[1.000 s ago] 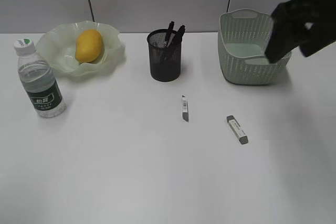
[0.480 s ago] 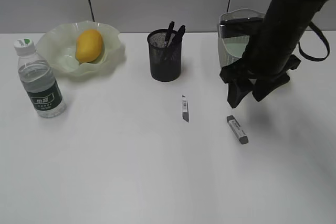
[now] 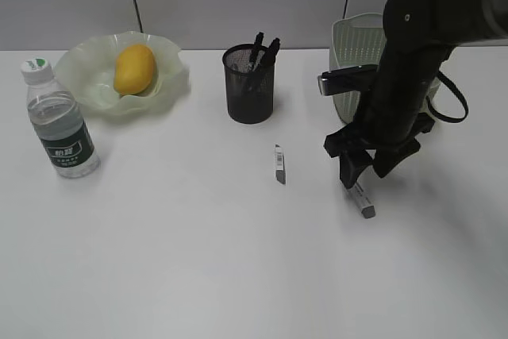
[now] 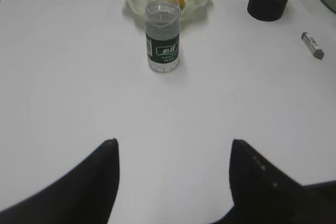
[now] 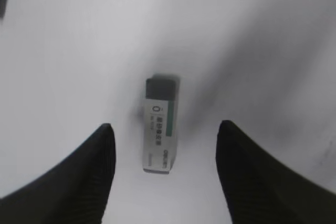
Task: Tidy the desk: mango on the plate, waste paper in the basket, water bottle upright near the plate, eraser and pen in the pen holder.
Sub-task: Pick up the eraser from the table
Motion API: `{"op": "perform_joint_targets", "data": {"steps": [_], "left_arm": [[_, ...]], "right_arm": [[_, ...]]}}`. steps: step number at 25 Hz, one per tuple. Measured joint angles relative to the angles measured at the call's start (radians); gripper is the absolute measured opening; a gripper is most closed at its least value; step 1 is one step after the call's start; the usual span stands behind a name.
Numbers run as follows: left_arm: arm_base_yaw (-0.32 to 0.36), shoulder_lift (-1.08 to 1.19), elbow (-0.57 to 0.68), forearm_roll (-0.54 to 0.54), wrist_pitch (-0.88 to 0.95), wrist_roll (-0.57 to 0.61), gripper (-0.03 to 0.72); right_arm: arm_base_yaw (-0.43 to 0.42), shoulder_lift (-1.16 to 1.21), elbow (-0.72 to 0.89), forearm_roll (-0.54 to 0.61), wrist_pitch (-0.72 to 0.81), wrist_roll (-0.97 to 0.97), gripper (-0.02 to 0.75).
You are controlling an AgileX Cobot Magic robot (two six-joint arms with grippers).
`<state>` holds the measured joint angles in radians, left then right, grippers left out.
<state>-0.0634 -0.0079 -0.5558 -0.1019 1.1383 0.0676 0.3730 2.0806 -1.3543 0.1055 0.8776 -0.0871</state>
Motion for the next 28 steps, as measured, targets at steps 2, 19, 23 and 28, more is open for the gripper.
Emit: {"op": "perform_joint_targets", "data": {"steps": [2, 19, 23, 28], "left_arm": [[0.000, 0.000, 0.020, 0.000, -0.046, 0.000, 0.498], [0.000, 0.000, 0.028, 0.000, -0.065, -0.001, 0.498], [0.000, 0.000, 0.028, 0.000, -0.065, -0.001, 0.498], [0.000, 0.000, 0.028, 0.000, -0.065, -0.001, 0.498]], "right_arm": [[0.001, 0.008, 0.000, -0.001, -0.014, -0.001, 0.472], [0.057, 0.072, -0.004, -0.162, -0.082, 0.066, 0.197], [0.057, 0.055, -0.005, -0.146, -0.073, 0.060, 0.165], [0.057, -0.070, -0.050, -0.068, -0.089, 0.039, 0.164]]}}
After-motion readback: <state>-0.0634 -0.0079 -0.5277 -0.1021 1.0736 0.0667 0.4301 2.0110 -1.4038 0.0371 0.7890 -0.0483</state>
